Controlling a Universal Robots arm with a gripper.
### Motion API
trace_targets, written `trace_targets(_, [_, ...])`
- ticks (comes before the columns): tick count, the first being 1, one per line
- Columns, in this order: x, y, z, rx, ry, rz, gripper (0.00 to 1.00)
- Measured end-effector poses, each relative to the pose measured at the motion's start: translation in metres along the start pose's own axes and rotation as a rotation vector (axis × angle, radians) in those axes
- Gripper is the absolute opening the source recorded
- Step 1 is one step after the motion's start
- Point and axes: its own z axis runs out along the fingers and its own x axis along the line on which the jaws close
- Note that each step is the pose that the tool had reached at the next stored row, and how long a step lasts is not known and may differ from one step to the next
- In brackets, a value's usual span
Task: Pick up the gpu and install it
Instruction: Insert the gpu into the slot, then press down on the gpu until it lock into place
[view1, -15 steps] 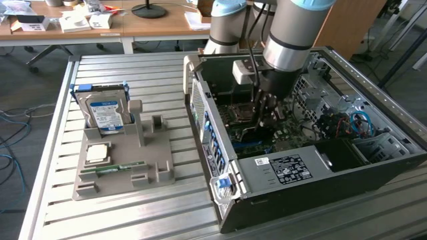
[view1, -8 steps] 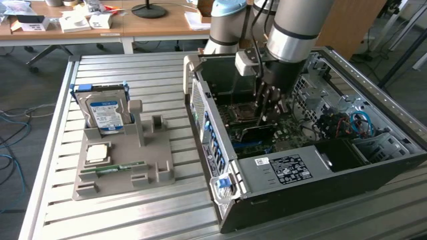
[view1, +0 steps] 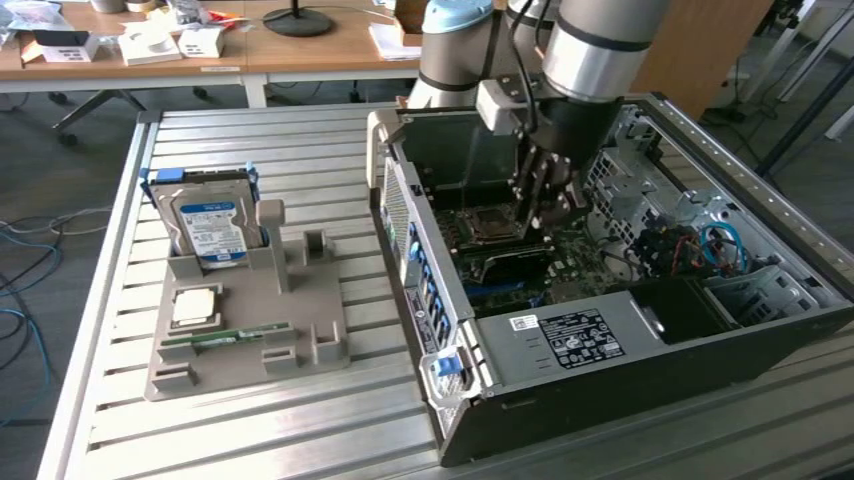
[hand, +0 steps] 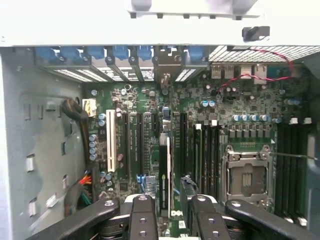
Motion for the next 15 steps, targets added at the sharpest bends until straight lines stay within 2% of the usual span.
trace_targets(2, [-0.0001,-0.0004,-0.0047,0.0000,0.0001,0.000,0.33])
trace_targets(15, [-0.0001,-0.0004,-0.0049,0.0001,-0.0001,0.000,0.33])
